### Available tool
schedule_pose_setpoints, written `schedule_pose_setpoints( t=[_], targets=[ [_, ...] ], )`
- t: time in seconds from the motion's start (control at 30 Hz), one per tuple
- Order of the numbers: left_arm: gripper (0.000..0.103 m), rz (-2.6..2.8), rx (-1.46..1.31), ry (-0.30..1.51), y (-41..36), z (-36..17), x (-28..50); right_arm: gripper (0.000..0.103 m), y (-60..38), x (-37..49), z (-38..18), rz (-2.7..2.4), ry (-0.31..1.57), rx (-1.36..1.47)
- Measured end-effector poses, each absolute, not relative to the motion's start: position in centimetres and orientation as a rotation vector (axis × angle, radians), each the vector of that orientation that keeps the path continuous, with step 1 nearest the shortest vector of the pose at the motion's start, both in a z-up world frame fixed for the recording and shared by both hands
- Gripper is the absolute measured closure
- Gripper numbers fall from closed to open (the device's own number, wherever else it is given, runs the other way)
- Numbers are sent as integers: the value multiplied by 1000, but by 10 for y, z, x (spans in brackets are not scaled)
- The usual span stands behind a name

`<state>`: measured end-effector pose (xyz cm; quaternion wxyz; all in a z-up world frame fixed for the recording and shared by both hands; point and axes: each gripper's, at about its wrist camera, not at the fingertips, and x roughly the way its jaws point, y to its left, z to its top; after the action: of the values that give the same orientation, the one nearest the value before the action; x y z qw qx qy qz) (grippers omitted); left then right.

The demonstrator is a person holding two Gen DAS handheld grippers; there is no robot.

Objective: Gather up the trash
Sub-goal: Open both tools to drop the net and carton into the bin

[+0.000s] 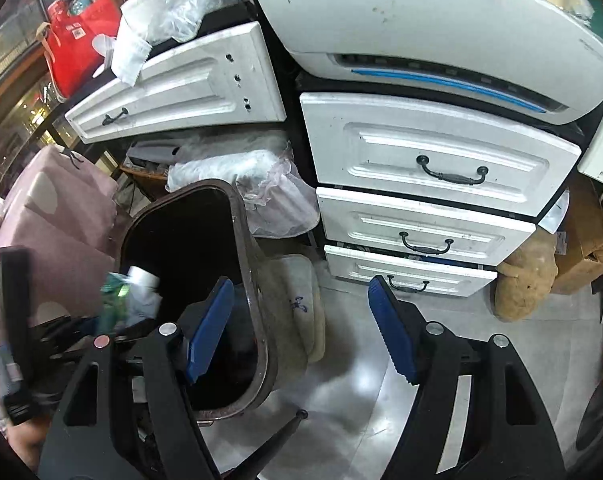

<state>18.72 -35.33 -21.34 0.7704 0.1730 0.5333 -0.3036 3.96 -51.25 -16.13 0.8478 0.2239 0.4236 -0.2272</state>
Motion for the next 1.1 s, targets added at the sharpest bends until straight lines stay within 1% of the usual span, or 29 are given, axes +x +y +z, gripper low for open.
schedule_pose_setpoints(
  t=[0.17,0.33,0.37,0.4,0.47,0.73,0.8,0.93,1.0,1.1],
  targets=[
    [55,-650,427,1201,-364,-235,188,33,-499,42,-148,-461,851,475],
    [54,-656,461,1217,-372,-244,188,32,-492,44,-134,-443,820,454],
    [48,-652,475,1218,-372,-246,187,32,-491,44,-131,-437,815,457],
    [36,-645,485,1217,-372,-246,186,32,-491,44,-129,-435,809,458],
    [20,-639,479,1208,-371,-244,186,30,-487,44,-124,-429,798,449],
    [18,-651,419,1179,-364,-226,178,29,-479,47,-118,-415,799,436],
    [18,-668,388,1154,-359,-213,173,26,-479,47,-114,-415,791,433],
    [15,-693,344,1073,-344,-174,154,20,-482,44,-99,-430,755,435],
    [11,-705,335,1020,-333,-153,144,17,-484,43,-91,-432,738,439],
    [8,-730,317,942,-313,-121,128,16,-480,45,-80,-423,715,434]
  ],
)
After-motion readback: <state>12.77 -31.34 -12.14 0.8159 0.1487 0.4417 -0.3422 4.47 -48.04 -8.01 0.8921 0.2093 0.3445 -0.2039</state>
